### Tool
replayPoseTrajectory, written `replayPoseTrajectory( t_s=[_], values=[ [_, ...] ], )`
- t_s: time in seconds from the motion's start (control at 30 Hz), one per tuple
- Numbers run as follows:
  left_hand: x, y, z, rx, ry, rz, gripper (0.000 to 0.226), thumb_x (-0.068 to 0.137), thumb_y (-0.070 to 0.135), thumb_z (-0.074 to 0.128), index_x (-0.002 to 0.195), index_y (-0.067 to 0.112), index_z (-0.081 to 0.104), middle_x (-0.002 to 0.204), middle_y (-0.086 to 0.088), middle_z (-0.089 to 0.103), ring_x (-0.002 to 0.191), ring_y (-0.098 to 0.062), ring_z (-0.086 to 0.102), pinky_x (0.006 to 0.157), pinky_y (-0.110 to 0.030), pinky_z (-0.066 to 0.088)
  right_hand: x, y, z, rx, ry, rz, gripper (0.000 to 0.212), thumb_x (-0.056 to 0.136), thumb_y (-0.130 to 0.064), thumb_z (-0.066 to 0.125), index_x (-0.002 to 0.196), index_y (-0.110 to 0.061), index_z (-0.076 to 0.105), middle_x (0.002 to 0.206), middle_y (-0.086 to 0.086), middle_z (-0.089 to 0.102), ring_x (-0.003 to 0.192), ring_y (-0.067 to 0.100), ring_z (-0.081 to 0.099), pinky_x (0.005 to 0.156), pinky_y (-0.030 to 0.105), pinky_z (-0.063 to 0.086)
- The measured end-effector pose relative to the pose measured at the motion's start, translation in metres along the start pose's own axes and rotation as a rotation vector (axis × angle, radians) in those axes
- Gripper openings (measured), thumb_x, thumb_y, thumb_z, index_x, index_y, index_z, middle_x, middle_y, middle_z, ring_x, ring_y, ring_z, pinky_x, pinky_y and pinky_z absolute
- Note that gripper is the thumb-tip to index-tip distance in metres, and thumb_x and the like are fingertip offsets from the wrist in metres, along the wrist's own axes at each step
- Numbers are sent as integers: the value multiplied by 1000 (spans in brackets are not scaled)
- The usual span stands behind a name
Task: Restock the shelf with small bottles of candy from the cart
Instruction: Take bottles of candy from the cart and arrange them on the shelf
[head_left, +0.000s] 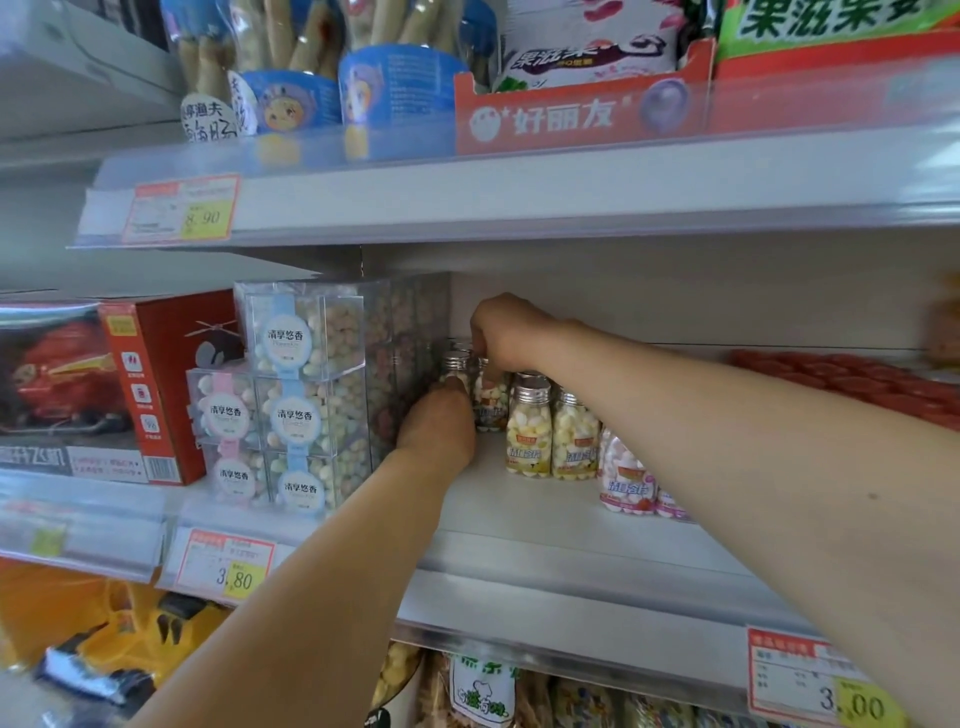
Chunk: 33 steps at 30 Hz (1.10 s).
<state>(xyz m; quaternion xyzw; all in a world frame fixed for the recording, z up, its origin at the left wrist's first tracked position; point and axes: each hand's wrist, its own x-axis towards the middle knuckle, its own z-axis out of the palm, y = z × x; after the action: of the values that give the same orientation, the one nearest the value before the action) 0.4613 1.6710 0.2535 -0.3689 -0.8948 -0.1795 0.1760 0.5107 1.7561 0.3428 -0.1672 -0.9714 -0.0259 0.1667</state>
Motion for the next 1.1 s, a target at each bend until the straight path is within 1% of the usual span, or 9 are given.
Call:
replayPoseTrajectory(
  t_s=[0.33,0.43,0.5,0.6,0.7,0.8,0.93,1.0,1.1],
  values=[
    [-27,2,-32,-145,-117,21,19,87,4,47,99,2,61,100,-16,65,91,-30,63,74,-30,51,-67,14,-43,103,114,70,30,90,-8,54,113,10,61,120,27,59,109,36,56,93,40,47],
    [-61,16,-60,-202,-10,47,17,88,5,46,95,2,60,89,-15,65,79,-29,61,68,-31,50,-112,11,-61,153,134,45,30,93,-14,52,112,7,62,120,23,59,110,34,55,90,33,46],
    [-100,31,-75,-287,149,109,19,94,11,44,95,4,61,87,-12,67,74,-27,61,64,-31,48,-148,8,-71,185,165,16,24,94,-22,53,109,-6,64,117,9,59,107,24,55,81,24,39],
    [-173,54,-81,-509,271,191,24,98,25,44,89,11,61,81,-1,65,71,-18,61,63,-33,50,-210,6,-80,230,257,-13,12,92,-26,57,93,-16,63,96,-3,58,89,13,55,69,24,34],
    [-237,75,-70,-601,226,259,40,97,34,45,63,13,48,56,0,51,49,-13,48,50,-29,37,-282,5,-79,305,287,9,28,91,-32,60,68,-15,54,61,-7,49,59,10,44,56,24,29],
    [-294,102,-51,-626,131,303,53,93,37,53,49,18,30,43,3,31,40,-12,30,45,-26,20,-348,16,-55,305,235,88,49,90,-37,59,51,-17,37,48,-1,34,51,17,34,54,32,27],
    [-357,135,-1,-637,-185,290,52,92,39,55,50,16,33,49,-3,40,48,-13,39,50,-28,27,-430,47,3,351,42,272,51,92,-37,57,53,-15,33,49,3,31,47,17,32,52,33,24],
    [-384,151,31,-641,-379,297,40,90,36,58,58,16,45,60,0,50,59,-12,48,54,-25,32,-474,68,43,399,-80,402,45,93,-36,58,58,-14,40,53,3,37,49,15,36,52,32,24],
    [-423,169,83,-602,-649,314,11,89,31,60,91,20,59,89,4,62,83,-16,60,65,-22,40,-539,103,111,460,-304,619,32,92,-35,60,74,-12,47,71,9,51,68,24,51,58,34,32]
  ],
)
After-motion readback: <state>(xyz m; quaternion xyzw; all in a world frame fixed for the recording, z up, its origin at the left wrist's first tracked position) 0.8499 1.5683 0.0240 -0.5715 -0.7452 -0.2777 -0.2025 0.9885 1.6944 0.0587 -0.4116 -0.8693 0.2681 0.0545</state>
